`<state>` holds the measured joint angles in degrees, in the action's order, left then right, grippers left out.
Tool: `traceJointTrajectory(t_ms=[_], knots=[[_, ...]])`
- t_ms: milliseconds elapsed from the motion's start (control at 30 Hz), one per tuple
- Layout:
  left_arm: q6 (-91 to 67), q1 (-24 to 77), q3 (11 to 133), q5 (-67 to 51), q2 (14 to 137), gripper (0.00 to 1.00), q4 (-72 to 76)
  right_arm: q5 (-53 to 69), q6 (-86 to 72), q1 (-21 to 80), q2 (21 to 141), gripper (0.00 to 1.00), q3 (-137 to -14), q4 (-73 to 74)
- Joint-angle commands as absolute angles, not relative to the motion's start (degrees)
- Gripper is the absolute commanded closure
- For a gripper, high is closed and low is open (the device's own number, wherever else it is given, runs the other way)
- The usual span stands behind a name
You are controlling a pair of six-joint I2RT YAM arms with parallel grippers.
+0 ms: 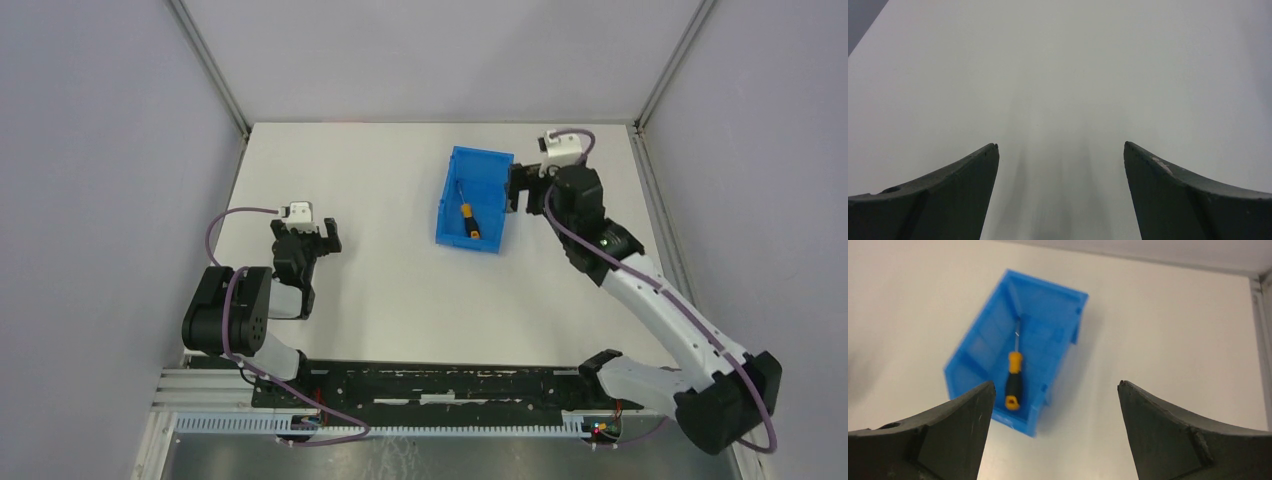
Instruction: Put the screwdriver in the bin
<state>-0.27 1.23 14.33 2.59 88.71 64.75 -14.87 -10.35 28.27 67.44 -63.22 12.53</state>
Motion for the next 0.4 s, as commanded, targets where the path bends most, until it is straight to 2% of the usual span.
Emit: traceJointTrajectory(t_ms=[0, 233, 367], knots=[[-1.4, 1.0, 14.5, 2.2, 87.9, 0.0, 66.2, -24.9, -6.4, 27.9, 59.0, 0.02, -45.7, 6.6], [-1.5, 1.0, 14.5, 2.2, 87.8, 0.0, 66.2, -34.0, -3.6, 28.0, 46.3, 0.02, -24.7, -3.0], [-1.5, 1.0, 14.5, 2.2, 87.8, 0.0, 66.2, -35.3, -4.1, 27.9, 43.9, 0.02, -21.5, -4.3]])
